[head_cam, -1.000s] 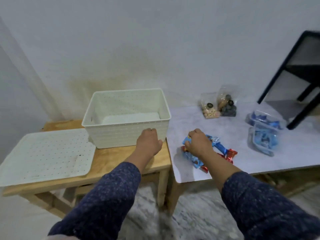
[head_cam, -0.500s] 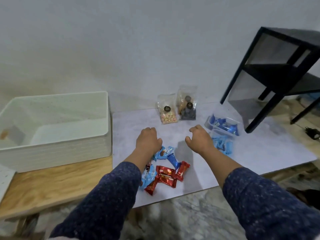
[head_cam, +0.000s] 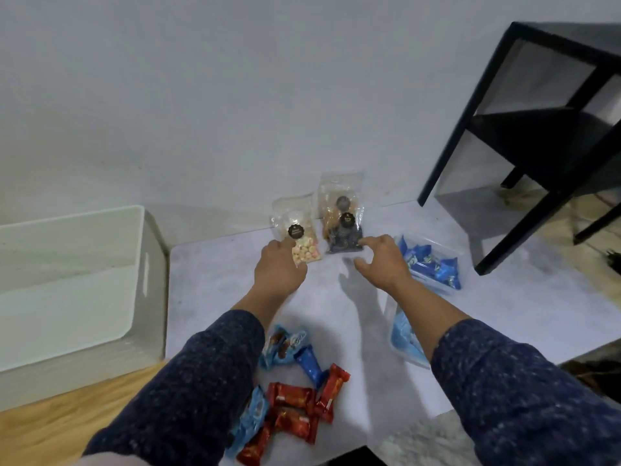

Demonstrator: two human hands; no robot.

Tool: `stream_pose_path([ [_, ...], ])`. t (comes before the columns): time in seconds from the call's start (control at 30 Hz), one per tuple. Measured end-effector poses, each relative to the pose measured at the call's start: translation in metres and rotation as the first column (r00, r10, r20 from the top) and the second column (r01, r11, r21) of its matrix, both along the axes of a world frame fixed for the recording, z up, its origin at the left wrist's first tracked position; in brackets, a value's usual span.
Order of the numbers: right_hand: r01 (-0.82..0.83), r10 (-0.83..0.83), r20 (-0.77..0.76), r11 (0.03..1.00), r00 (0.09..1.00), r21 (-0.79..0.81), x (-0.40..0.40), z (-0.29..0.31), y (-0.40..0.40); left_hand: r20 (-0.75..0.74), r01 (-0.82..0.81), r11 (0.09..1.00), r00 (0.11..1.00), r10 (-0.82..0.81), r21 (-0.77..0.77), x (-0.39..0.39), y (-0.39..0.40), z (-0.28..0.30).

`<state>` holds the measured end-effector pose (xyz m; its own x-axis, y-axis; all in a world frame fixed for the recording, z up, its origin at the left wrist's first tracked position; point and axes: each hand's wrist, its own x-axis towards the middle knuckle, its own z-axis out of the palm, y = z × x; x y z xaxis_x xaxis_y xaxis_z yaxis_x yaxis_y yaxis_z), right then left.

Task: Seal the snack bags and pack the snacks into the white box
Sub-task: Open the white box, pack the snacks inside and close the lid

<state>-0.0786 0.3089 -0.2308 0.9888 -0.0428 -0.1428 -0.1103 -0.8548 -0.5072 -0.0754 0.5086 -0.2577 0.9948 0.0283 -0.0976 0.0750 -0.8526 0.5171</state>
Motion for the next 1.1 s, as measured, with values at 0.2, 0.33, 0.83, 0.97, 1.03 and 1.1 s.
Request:
stream_pose_path([
  [0.2, -0.063, 0.067, -0.035, 0.993, 0.997, 0.098, 0.076, -0.031, -0.024, 0.001, -0.216, 0.959, 0.976, 0.22, -0.182, 0.05, -0.024, -0.033],
  [0.33, -0.114, 0.125, -0.067, 0.981, 0.99, 0.158, 0.119, -0.053, -0.038, -0.056, -0.304, 0.92, 0.953, 0.299, -0.248, 0.074, -0.035, -0.051],
  [0.83, -0.223, 0.252, -0.062, 0.928, 0.966, 0.298, 0.165, -0.086, -0.047, -0.173, -0.455, 0.852, 0.89, 0.422, -0.259, 0.104, -0.049, -0.066],
  [0.97, -0.225, 0.256, -0.04, 0.906, 0.966, 0.359, 0.161, -0.081, -0.042, -0.235, -0.502, 0.808, 0.863, 0.447, -0.308, 0.097, -0.045, -0.059],
  [1.03, -0.218, 0.254, -0.041, 0.893, 0.966, 0.393, 0.157, -0.077, -0.038, -0.245, -0.525, 0.777, 0.851, 0.465, -0.348, 0.093, -0.041, -0.055],
  [1.1, -0.212, 0.256, -0.044, 0.876, 0.966, 0.432, 0.151, -0.072, -0.033, -0.219, -0.505, 0.781, 0.863, 0.454, -0.369, 0.089, -0.037, -0.051],
])
